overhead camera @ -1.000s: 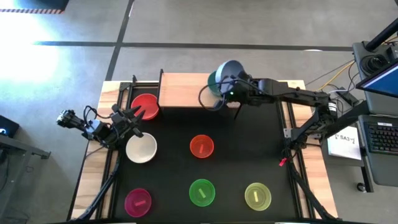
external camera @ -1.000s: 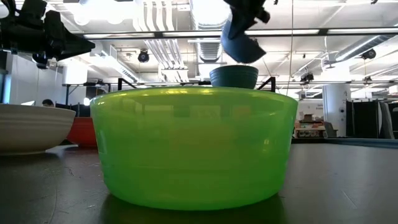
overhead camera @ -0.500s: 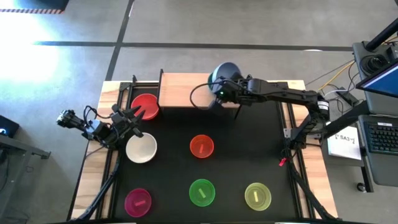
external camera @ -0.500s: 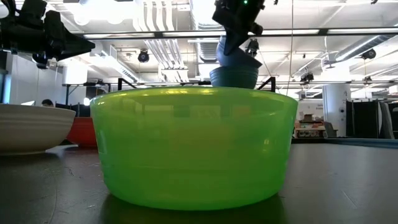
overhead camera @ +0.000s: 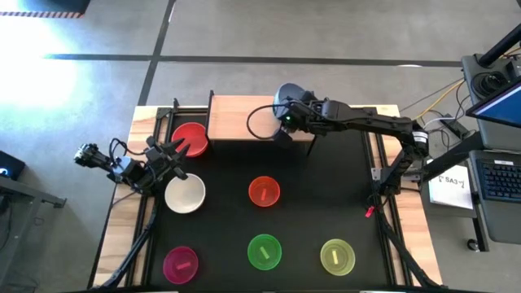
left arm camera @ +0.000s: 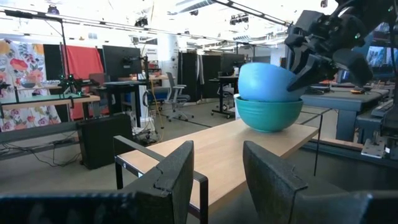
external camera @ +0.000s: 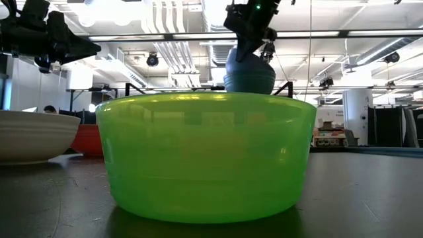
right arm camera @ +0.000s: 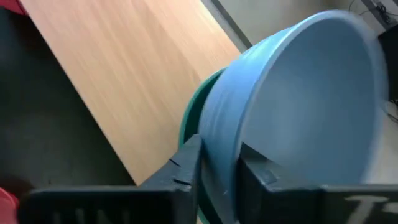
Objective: Place and stack bowls onto a shelf
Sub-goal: Stack the blue bowl on top of the dark blue bowl on the shelf
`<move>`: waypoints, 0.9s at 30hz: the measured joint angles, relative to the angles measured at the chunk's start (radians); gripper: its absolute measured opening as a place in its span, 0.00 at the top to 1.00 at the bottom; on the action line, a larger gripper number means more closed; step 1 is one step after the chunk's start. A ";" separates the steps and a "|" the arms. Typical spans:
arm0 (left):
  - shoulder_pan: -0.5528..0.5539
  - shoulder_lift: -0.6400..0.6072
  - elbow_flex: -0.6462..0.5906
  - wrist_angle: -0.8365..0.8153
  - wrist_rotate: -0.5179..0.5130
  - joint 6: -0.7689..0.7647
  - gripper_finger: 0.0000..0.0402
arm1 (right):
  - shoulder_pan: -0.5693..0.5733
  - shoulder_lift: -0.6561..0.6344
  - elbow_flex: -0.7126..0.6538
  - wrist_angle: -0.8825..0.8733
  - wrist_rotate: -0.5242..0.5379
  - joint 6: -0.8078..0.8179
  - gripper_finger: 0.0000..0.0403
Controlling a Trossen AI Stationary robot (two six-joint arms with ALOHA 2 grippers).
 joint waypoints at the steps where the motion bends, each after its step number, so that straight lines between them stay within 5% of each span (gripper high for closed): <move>1: 0.000 0.000 0.000 0.000 0.000 0.000 0.70 | 0.000 -0.003 0.000 0.000 -0.001 0.000 0.83; 11: 0.000 0.000 0.000 0.000 0.000 0.000 0.70 | 0.002 -0.019 0.000 -0.058 0.000 -0.014 0.68; 27: 0.000 0.000 0.000 0.000 0.000 0.000 0.70 | 0.002 -0.039 0.000 -0.147 0.000 -0.215 0.68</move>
